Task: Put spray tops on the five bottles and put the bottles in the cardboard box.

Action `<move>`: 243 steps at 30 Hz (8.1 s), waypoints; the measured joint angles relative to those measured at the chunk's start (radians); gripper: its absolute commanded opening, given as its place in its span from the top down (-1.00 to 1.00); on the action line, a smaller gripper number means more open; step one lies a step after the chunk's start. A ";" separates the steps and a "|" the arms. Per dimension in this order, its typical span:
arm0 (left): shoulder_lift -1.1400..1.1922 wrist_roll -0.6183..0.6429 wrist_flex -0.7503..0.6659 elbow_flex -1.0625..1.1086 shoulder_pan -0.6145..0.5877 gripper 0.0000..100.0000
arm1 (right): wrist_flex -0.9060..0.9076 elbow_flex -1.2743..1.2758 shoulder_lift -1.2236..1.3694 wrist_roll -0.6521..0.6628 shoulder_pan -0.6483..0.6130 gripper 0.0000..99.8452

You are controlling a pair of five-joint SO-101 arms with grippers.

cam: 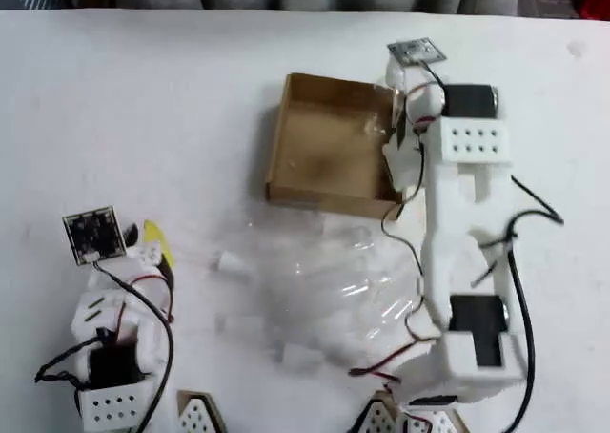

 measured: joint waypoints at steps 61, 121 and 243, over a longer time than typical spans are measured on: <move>0.000 -0.048 0.000 0.000 0.000 0.86 | -0.819 1.069 -0.342 0.919 -0.471 0.51; 0.394 0.187 -0.046 -0.270 -0.341 0.86 | -1.112 0.608 0.035 -0.654 -0.927 0.42; 1.102 0.287 -0.069 -0.572 -0.127 0.60 | -0.227 0.727 -0.278 1.746 0.704 0.76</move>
